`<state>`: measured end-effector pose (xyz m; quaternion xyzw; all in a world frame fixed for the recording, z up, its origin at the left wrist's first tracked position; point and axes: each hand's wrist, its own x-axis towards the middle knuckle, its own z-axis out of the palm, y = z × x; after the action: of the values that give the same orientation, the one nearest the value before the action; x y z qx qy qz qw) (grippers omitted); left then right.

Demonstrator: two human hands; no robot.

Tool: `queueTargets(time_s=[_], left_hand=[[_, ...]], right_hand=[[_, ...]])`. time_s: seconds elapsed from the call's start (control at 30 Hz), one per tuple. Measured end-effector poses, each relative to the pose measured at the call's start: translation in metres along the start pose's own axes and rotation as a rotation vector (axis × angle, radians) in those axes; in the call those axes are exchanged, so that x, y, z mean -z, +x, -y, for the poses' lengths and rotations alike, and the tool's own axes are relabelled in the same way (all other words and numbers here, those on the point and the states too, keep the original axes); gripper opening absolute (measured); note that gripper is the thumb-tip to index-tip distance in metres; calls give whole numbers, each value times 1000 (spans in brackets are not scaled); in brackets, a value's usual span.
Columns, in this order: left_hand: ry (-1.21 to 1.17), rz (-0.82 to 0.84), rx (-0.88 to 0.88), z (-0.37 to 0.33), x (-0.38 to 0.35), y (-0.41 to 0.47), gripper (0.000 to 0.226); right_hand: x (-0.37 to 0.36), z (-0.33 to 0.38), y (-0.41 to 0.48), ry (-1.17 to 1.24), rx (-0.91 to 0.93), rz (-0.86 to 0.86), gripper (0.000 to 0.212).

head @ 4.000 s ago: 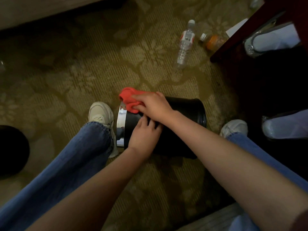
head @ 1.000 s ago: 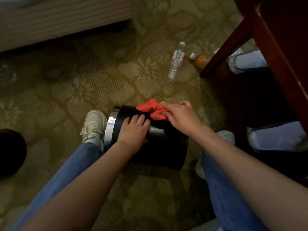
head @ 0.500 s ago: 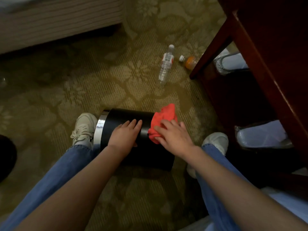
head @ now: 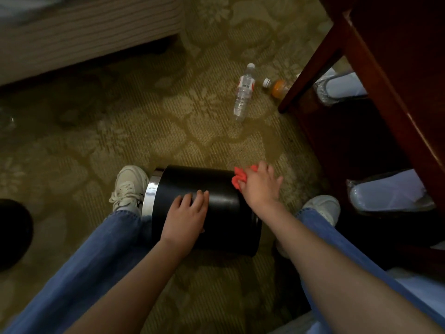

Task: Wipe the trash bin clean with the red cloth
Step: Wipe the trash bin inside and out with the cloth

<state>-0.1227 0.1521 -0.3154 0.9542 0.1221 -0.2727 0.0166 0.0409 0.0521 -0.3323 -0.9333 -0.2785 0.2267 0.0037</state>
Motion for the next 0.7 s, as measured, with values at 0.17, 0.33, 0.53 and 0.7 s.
queueTargets(time_s=[0.17,0.33,0.53,0.7], left_hand=[[35,17,-10,-1,8,7,91],[-31,-6,-20,2,-5,-1,103],[-57,9,-1,-1,6,-1,89],[-86,25,-2,-2,-5,-15,95]], right_hand=[[-26,4,-53,12,305,-174,34],[-38,5,-65,-80,622,-199,42],[-14,-2,-9,-25,116,-105,39],[-11,-24,10,160,-112,20,33]])
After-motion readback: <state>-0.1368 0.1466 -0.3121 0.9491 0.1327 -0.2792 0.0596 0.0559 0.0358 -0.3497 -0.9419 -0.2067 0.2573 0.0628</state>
